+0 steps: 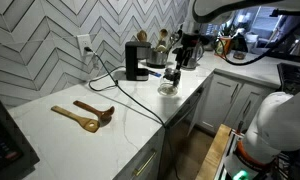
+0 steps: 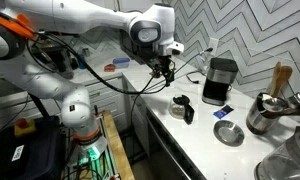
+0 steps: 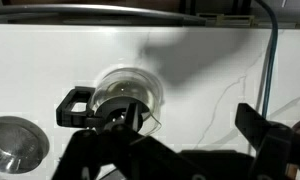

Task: Open the black lid of the coffee jar

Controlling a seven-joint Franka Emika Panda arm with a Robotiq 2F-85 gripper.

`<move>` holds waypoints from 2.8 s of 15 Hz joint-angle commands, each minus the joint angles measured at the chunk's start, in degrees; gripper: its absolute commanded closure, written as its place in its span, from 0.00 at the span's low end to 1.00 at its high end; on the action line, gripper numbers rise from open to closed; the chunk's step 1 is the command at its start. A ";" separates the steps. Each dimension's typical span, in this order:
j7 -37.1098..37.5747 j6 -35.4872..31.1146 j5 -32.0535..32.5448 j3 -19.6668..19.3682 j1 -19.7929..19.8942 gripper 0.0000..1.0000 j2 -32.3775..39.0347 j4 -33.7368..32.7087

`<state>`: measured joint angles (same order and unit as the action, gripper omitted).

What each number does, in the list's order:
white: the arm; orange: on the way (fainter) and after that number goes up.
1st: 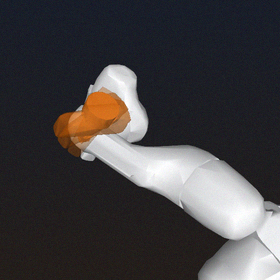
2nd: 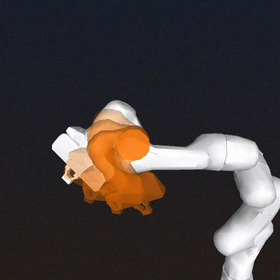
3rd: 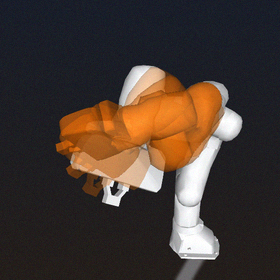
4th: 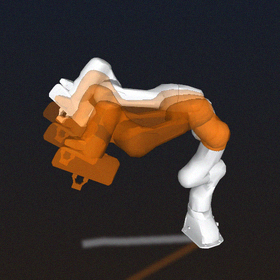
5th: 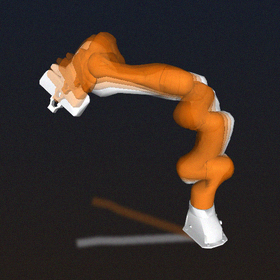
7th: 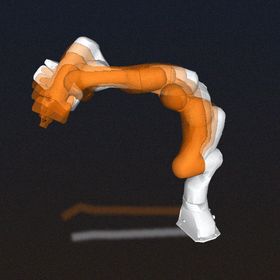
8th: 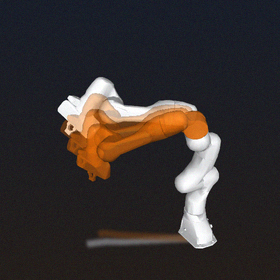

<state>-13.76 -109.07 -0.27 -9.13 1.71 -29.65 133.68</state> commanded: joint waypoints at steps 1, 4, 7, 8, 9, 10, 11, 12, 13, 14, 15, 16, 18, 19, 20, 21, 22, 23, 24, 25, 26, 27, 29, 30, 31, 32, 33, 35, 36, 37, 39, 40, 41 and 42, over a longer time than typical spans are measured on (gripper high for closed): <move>-0.18 0.09 -0.23 0.39 0.46 0.00 0.06 -0.09; -0.18 0.09 -0.23 0.39 0.46 0.00 0.06 -0.09; 0.01 0.95 1.91 1.49 0.47 0.00 2.73 -1.24; -0.30 1.12 3.23 2.07 0.45 0.00 4.21 -1.88; 0.00 1.09 4.95 2.81 0.62 0.00 5.36 -2.27; -0.06 1.10 6.48 3.43 0.52 0.00 6.71 -2.76; 0.20 1.18 8.12 4.06 0.55 0.00 7.83 -3.18; 0.18 1.03 9.73 4.54 0.56 0.00 9.03 -3.61; 0.46 1.08 11.64 5.10 0.65 0.00 10.28 -4.08; 1.39 1.33 13.98 5.85 0.83 0.00 11.49 -4.58; 1.75 1.20 15.71 6.24 0.79 0.00 12.39 -4.95; 2.27 0.77 17.25 6.67 0.62 0.00 13.49 -5.28; 3.92 0.48 20.49 7.45 0.58 0.00 15.25 -5.95; 4.47 0.39 21.83 7.69 0.53 0.00 16.06 -6.32; 5.29 0.28 22.94 7.98 0.44 0.00 16.73 -6.79; 6.03 0.21 23.87 8.22 0.36 0.00 17.39 -7.23; 5.02 -1.02 23.19 8.01 -0.07 0.00 17.84 -7.48; 4.28 -0.11 21.83 7.62 -0.07 0.00 16.26 -6.37; 4.28 -0.33 21.90 7.78 -0.12 0.00 16.80 -6.77; 4.29 -0.36 21.92 7.86 -0.15 0.00 17.19 -7.14; 4.29 -0.36 21.93 7.89 -0.16 0.00 17.43 -7.40; 4.29 -0.36 21.94 7.89 -0.16 0.00 17.53 -7.53; 4.29 -0.36 21.94 7.89 -0.16 0.00 17.56 -7.59; 4.29 -0.36 21.94 7.89 -0.16 0.00 17.56 -7.60; 4.29 -0.36 21.94 7.89 -0.16 0.00 17.56 -7.61; 4.29 -0.36 21.94 7.89 -0.16 0.00 17.56 -7.61; 4.29 -0.36 21.94 7.89 -0.16 0.00 17.56 -7.61; 4.29 -0.36 21.94 7.89 -0.16 0.00 17.56 -7.62; 6.16 0.09 23.31 8.24 0.11 0.00 18.23 -7.97; 6.88 -0.18 24.23 8.40 0.21 0.00 18.38 -7.94; 9.00 -0.77 26.32 8.68 0.37 0.00 18.81 -7.95; 10.20 -1.06 27.44 8.80 0.39 0.00 19.01 -7.94; 11.37 -1.21 28.58 8.92 0.42 0.00 19.19 -7.91; 12.61 -1.29 29.50 9.02 0.42 0.00 19.55 -7.94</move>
<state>-5.08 -109.58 25.83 -0.91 1.65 -11.43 126.04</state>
